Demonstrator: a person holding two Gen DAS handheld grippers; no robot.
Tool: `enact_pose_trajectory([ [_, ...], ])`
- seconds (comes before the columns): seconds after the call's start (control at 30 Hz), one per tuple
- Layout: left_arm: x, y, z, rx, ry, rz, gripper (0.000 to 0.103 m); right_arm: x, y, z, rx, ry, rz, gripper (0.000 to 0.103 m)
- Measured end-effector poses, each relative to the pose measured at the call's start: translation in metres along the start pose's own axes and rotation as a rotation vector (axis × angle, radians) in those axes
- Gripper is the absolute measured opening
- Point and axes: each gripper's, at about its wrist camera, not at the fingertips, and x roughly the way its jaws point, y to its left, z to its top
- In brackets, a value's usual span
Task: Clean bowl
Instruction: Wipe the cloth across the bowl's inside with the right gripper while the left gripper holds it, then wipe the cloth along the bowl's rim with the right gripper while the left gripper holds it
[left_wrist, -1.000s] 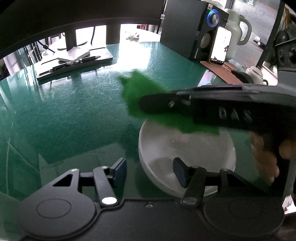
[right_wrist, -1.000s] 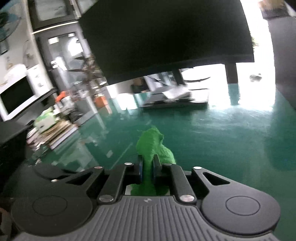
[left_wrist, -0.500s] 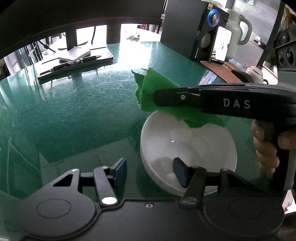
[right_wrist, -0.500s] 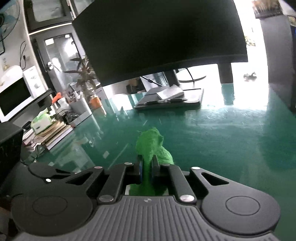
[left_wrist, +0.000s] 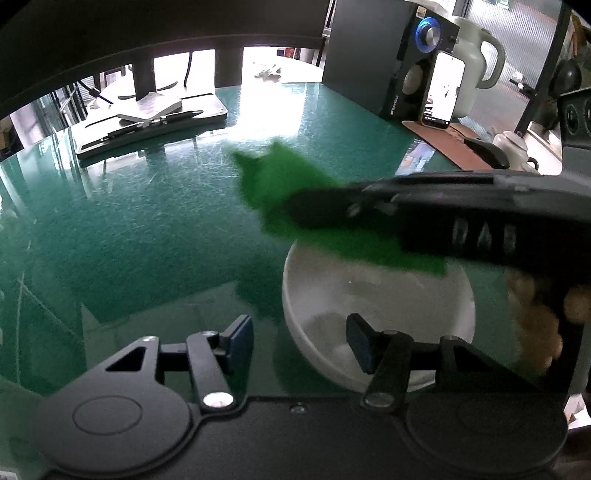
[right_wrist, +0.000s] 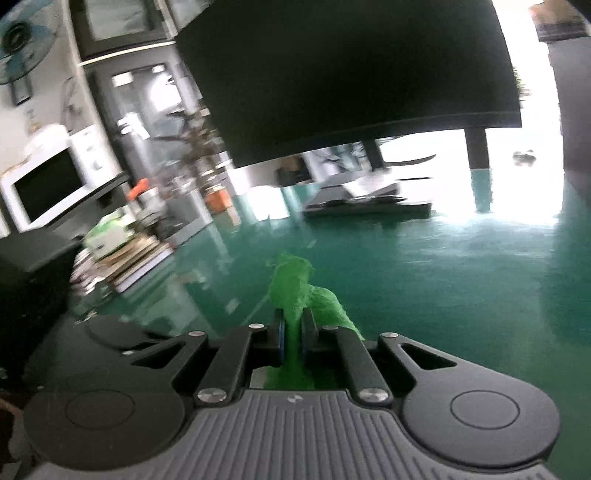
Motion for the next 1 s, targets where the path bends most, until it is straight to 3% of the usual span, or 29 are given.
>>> enact_pose_trajectory([
  [0.2, 0.001, 0.000, 0.000, 0.003, -0.001, -0.003, 0.056, -0.016, -0.022, -0.005, 0.053, -0.011, -0.052, 0.009],
  [0.5, 0.001, -0.002, 0.000, -0.007, 0.002, 0.010, 0.056, 0.004, -0.008, -0.001, 0.028, 0.002, -0.011, 0.011],
  [0.87, 0.001, -0.004, 0.000, 0.004, 0.002, 0.002, 0.057, -0.046, -0.031, -0.022, 0.087, -0.024, -0.060, 0.012],
  [1.0, 0.002, -0.004, 0.000, 0.004, 0.004, 0.003, 0.057, -0.041, -0.032, -0.021, 0.102, -0.021, -0.055, 0.012],
])
